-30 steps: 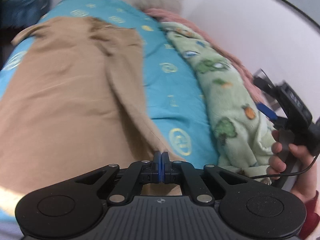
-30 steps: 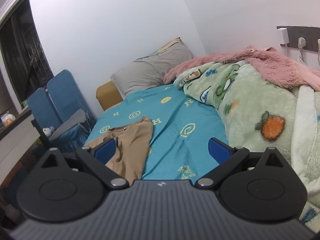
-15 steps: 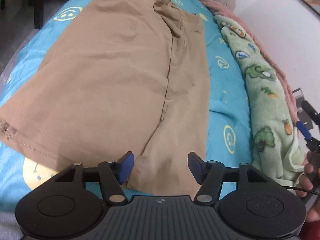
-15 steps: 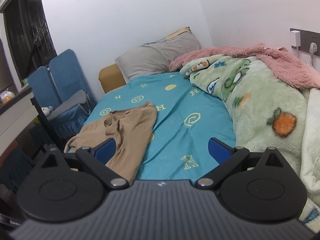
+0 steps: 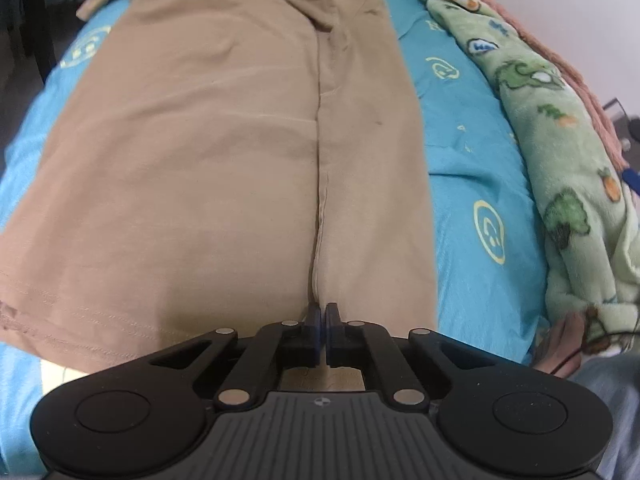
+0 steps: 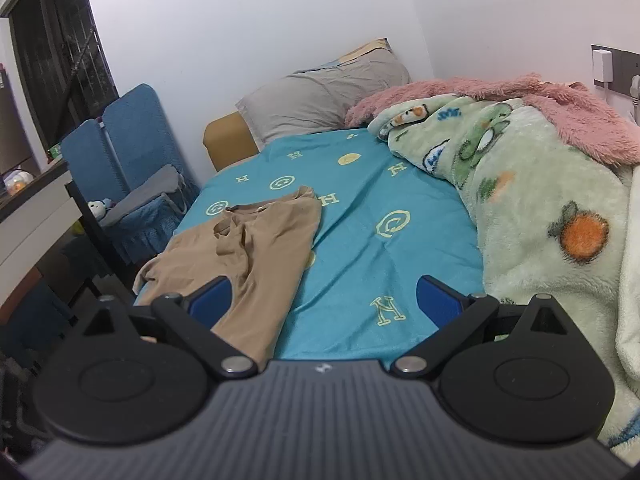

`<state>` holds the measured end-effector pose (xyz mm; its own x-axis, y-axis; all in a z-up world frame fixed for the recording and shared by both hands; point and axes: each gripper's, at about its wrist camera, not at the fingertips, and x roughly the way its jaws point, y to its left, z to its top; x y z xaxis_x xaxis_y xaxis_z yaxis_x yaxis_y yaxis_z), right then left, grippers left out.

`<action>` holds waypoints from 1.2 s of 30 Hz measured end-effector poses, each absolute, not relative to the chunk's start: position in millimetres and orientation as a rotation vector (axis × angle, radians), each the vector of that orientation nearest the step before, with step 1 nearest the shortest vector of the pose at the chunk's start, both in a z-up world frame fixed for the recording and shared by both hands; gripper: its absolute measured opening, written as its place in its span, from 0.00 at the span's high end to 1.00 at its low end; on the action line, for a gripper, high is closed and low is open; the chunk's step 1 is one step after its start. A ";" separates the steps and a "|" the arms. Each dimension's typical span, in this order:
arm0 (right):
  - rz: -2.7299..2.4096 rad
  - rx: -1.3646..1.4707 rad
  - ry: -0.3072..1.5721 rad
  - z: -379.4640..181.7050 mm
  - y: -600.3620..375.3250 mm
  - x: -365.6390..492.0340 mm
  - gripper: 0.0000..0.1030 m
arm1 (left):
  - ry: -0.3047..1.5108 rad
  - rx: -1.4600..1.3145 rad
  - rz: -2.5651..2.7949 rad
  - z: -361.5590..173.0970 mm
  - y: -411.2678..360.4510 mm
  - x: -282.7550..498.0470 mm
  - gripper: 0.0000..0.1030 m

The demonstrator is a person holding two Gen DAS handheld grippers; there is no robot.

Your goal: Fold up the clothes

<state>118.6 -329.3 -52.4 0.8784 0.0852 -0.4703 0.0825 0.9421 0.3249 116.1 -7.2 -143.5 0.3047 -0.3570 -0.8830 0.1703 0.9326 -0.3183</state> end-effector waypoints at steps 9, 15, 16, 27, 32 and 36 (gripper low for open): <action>0.037 0.334 0.509 -52.6 -323.8 119.0 0.02 | 1.082 -0.042 -0.367 -112.7 -18.3 94.9 0.61; 0.087 0.334 0.472 -49.4 -313.9 115.8 0.02 | 0.868 -0.006 -0.328 -66.3 -28.3 113.1 0.26; 0.095 0.337 0.466 -49.5 -311.8 115.4 0.03 | 0.830 -0.008 -0.324 -58.9 -32.1 120.0 0.22; 0.221 0.353 0.586 -56.6 -260.4 187.8 0.12 | 0.692 -0.057 -0.226 -65.5 -11.2 180.4 0.10; 0.255 0.277 0.630 -75.1 -206.2 283.5 0.23 | 0.679 -0.102 -0.206 -80.8 23.3 201.5 0.10; 0.238 0.193 0.631 -106.2 -169.4 360.6 0.24 | 0.670 -0.166 -0.160 -94.2 52.2 219.5 0.10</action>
